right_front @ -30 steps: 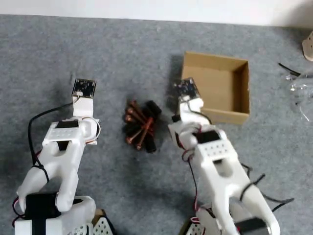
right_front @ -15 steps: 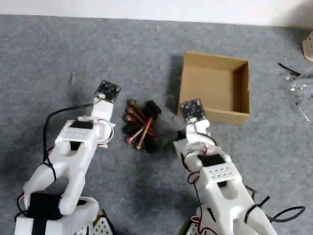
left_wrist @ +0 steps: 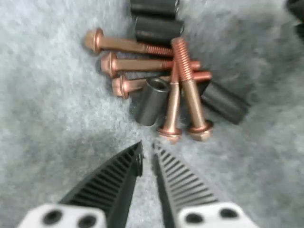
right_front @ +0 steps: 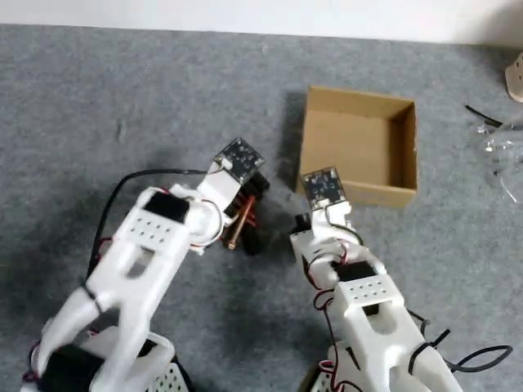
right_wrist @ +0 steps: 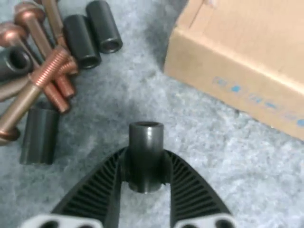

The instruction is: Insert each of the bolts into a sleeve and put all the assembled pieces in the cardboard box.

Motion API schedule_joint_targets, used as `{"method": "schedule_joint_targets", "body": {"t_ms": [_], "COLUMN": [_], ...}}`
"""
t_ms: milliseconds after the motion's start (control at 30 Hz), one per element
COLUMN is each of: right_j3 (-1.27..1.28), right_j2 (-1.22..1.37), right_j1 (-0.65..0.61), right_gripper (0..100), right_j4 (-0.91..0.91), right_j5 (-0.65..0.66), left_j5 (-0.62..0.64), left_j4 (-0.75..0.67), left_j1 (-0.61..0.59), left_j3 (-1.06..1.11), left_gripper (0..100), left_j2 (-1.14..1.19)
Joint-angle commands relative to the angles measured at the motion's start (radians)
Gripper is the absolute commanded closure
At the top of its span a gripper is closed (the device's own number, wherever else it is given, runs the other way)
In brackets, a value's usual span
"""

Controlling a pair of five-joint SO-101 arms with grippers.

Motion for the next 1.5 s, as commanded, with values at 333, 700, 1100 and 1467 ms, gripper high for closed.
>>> {"method": "schedule_joint_targets", "body": {"t_ms": [333,700,1100,1467], "right_j3": [-0.007,-0.007,-0.007,-0.008], "right_j2": [-0.033,-0.033,-0.033,-0.033], "right_j1": [0.013,0.013,0.013,0.013], "right_gripper": [99.5,99.5,99.5,99.5], "right_j4": [-0.033,-0.033,-0.035,-0.035], "right_j5": [0.011,0.011,0.011,0.011], "left_j5": [-0.051,-0.075,-0.074,-0.074], "left_j4": [-0.198,-0.249,-0.249,-0.252], "left_j1": [0.056,0.053,0.05,0.051], "left_j3": [0.148,0.033,-0.07,-0.147], "left_gripper": [86,86,86,86], "left_j2": [0.039,0.306,0.415,0.427]}}
